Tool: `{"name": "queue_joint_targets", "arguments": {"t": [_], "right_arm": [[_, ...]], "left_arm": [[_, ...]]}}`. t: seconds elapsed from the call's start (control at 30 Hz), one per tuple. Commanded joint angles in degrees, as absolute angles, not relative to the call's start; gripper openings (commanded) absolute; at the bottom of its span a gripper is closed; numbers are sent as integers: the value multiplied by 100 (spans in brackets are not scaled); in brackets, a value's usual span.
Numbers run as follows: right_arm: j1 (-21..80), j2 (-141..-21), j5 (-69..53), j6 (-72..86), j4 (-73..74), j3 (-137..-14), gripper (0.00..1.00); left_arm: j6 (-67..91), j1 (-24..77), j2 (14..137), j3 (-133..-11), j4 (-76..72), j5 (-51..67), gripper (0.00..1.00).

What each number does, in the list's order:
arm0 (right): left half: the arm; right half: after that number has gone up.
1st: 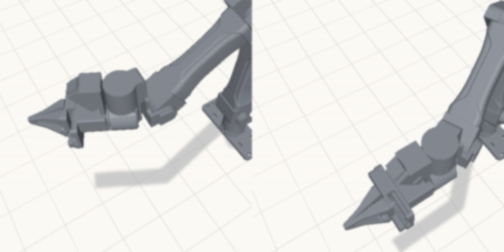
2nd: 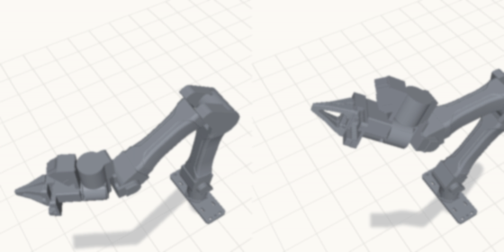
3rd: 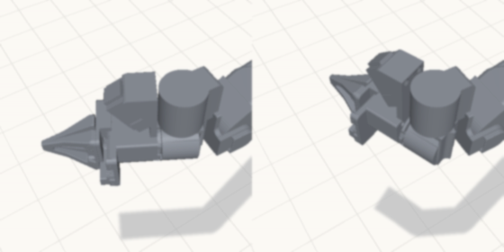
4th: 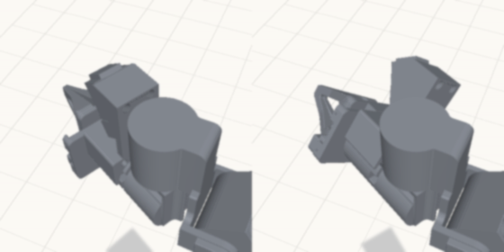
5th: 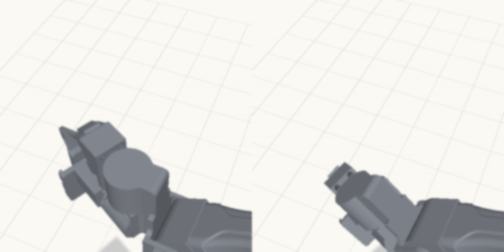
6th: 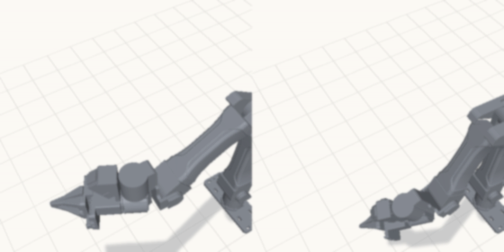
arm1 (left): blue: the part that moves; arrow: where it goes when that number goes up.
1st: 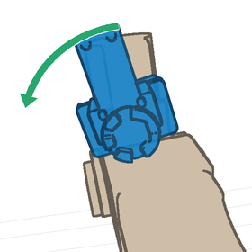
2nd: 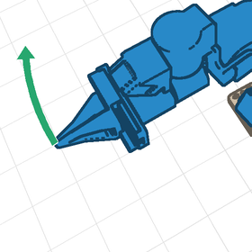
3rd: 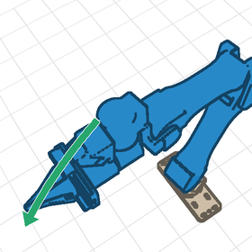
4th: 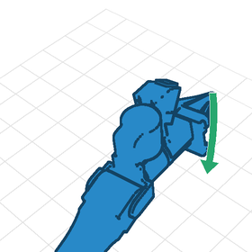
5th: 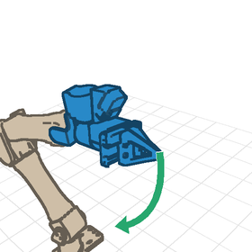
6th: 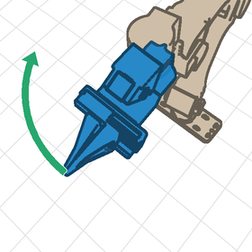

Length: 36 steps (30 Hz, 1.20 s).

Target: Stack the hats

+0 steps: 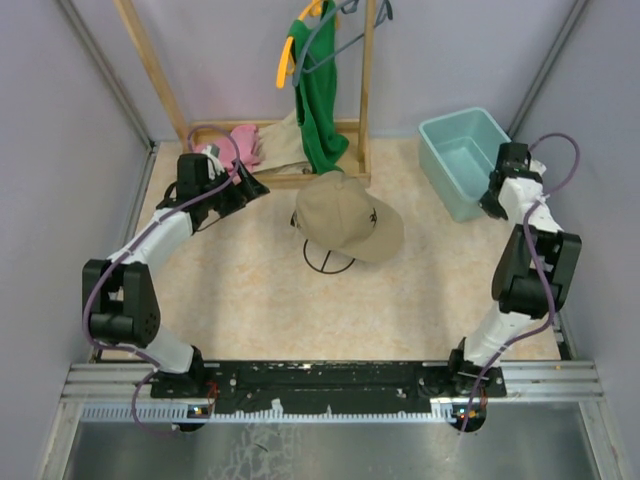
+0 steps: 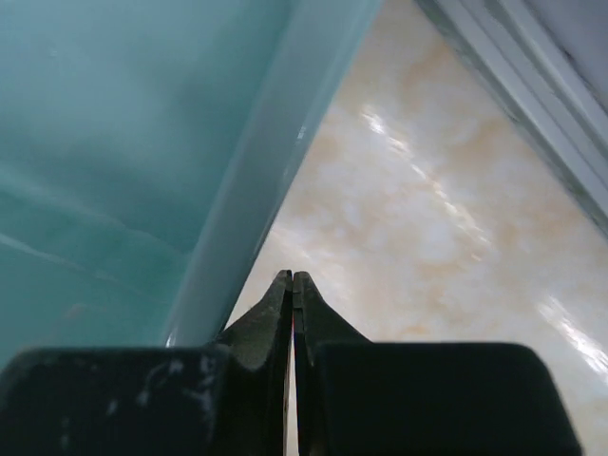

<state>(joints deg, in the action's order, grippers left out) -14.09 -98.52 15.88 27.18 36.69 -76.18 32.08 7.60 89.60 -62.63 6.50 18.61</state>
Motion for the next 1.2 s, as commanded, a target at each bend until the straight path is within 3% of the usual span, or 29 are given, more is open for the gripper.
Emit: {"name": "queue_joint_targets", "arguments": {"t": [0.0,0.2,0.5,0.67,0.77,0.9,1.07,1.17], "right_arm": [[-855,-10189,1309,2981,2719,-8415,0],[-846,-10724,-177,3214,2293,-9037,0],[-830,-8290,-290,3020,2343,-6552,0],[-746,-7009,-267,2632,2665,-5500,51],[-728,-6525,-208,2383,2929,-5378,97],[-720,-6037,-233,2139,3054,-5228,99],[-723,-5833,-398,2169,2976,-5054,99],[-716,-5867,-469,2158,2972,-5091,99]], "left_arm": [[3083,738,8744,-6211,636,1805,99],[2883,721,8525,-6065,669,1268,99],[2987,679,8534,-5918,996,-57,99],[2637,676,8125,-5288,248,-843,99],[2516,669,7781,-4991,385,-1951,99],[1820,668,7471,-4429,-10,-2275,100],[153,669,6995,-2435,-3659,-724,99],[377,656,7203,-1450,-5134,-1362,100]]}}
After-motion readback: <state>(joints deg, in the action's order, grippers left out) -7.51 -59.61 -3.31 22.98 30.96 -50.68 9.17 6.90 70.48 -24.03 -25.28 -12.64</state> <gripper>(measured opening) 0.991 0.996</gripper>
